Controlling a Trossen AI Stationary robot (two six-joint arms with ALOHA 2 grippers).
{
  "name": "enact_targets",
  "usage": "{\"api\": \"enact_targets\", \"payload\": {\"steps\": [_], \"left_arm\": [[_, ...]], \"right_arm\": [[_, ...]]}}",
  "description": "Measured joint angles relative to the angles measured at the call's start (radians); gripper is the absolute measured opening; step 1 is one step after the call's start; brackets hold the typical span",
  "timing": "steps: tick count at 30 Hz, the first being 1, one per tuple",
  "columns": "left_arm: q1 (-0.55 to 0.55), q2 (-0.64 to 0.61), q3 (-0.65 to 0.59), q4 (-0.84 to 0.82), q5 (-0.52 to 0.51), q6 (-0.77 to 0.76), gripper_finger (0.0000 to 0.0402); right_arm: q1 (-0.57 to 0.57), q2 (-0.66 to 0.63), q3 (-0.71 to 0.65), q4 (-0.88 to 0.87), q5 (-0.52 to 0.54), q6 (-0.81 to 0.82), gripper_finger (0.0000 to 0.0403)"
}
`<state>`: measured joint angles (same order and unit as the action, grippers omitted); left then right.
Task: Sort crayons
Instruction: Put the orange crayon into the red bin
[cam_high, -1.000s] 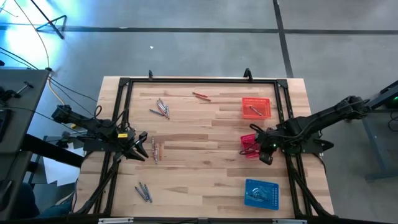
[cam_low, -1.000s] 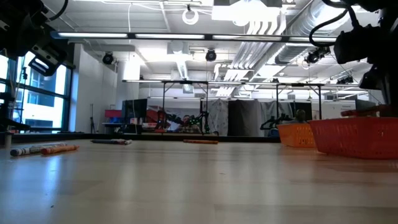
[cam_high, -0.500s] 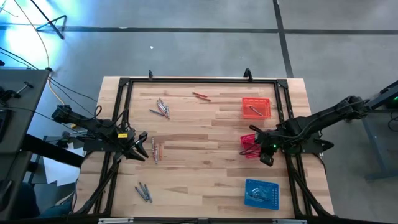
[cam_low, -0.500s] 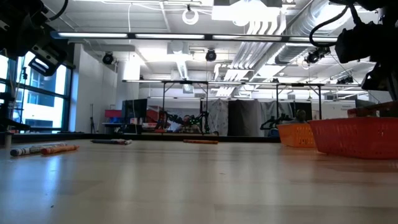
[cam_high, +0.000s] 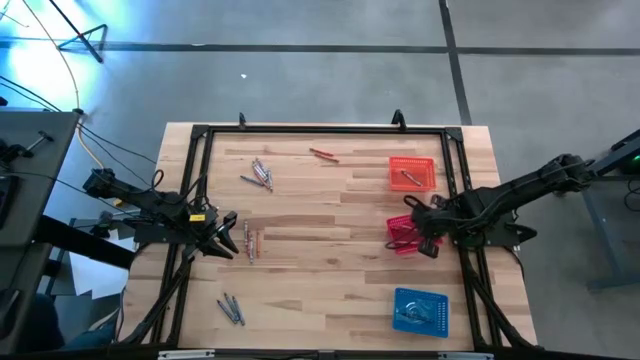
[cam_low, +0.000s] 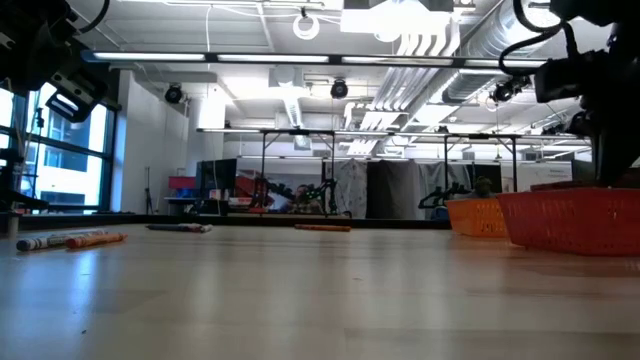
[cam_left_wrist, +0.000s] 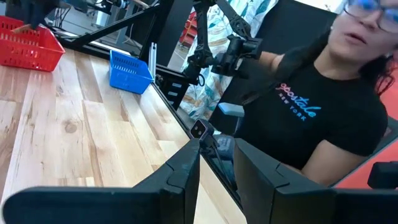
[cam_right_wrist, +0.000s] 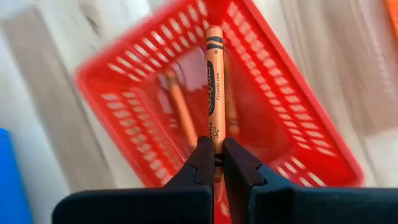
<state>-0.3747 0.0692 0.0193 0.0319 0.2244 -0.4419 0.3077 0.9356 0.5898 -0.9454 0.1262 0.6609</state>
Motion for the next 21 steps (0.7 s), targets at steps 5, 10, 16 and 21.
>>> {"api": "enact_targets", "payload": {"steps": [5,10,16,21], "left_arm": [[0.000,0.000,0.000,0.000,0.000,0.000,0.0086],[0.000,0.000,0.000,0.000,0.000,0.000,0.0086],[0.000,0.000,0.000,0.000,0.000,0.000,0.0086],[0.000,0.000,0.000,0.000,0.000,0.000,0.0086]], "right_arm": [[0.000,0.000,0.000,-0.045,0.004,0.000,0.0001],[0.000,0.000,0.000,-0.031,0.051,0.014,0.0001],[0.000,0.000,0.000,-0.019,0.085,0.012,0.0001],[0.000,0.000,0.000,-0.019,0.086,0.044,0.0001]]}}
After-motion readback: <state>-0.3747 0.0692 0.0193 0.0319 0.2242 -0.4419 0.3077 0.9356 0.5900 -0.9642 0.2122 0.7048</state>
